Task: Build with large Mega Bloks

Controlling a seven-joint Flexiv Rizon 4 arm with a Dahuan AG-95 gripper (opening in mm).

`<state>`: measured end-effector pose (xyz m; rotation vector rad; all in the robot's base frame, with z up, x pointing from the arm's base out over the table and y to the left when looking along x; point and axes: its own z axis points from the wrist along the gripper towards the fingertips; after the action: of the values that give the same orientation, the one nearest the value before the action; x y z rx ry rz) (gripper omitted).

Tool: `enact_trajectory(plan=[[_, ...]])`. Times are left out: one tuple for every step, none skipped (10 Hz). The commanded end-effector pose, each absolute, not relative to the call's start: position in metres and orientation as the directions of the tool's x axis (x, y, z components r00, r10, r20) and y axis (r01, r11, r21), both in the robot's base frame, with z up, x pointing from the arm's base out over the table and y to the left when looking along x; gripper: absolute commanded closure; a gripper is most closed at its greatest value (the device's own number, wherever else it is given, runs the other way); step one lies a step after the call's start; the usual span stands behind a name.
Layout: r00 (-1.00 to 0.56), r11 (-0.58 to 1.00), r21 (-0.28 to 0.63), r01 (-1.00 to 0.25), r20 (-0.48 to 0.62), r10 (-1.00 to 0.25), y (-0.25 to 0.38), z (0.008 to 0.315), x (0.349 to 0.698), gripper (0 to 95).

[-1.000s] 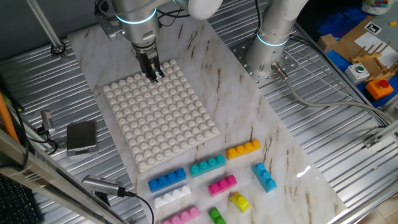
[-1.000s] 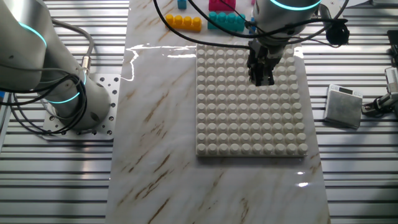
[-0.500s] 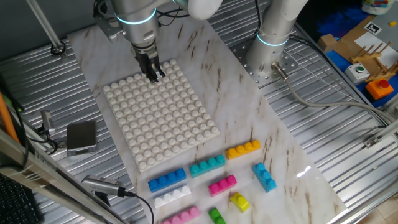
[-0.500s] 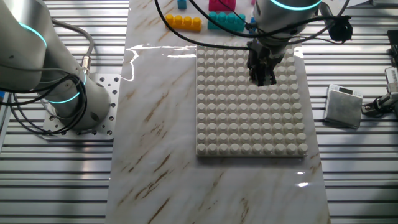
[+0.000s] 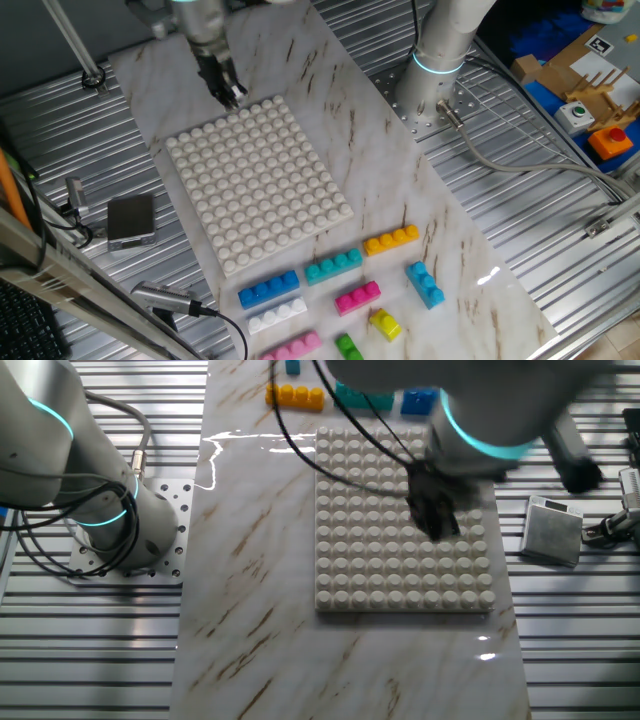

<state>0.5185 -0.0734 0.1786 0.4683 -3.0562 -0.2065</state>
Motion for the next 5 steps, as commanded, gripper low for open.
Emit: enact_trajectory(plan=[[-0.944, 0.938, 0.128, -0.322, 0.035, -0.328, -0.0812, 0.1795, 0.5191, 95.0], [-0.942, 0.936, 0.130, -0.326, 0.035, -0.333, -0.0812, 0.1795, 0.5191, 95.0], [-0.941, 0.934, 0.133, -0.331, 0.034, -0.338, -0.0812, 0.1795, 0.5191, 95.0], [-0.939, 0.933, 0.135, -0.334, 0.033, -0.341, -0.0812, 0.1795, 0.5191, 95.0], [-0.942, 0.935, 0.134, -0.327, 0.035, -0.334, -0.0812, 0.1795, 0.5191, 95.0]])
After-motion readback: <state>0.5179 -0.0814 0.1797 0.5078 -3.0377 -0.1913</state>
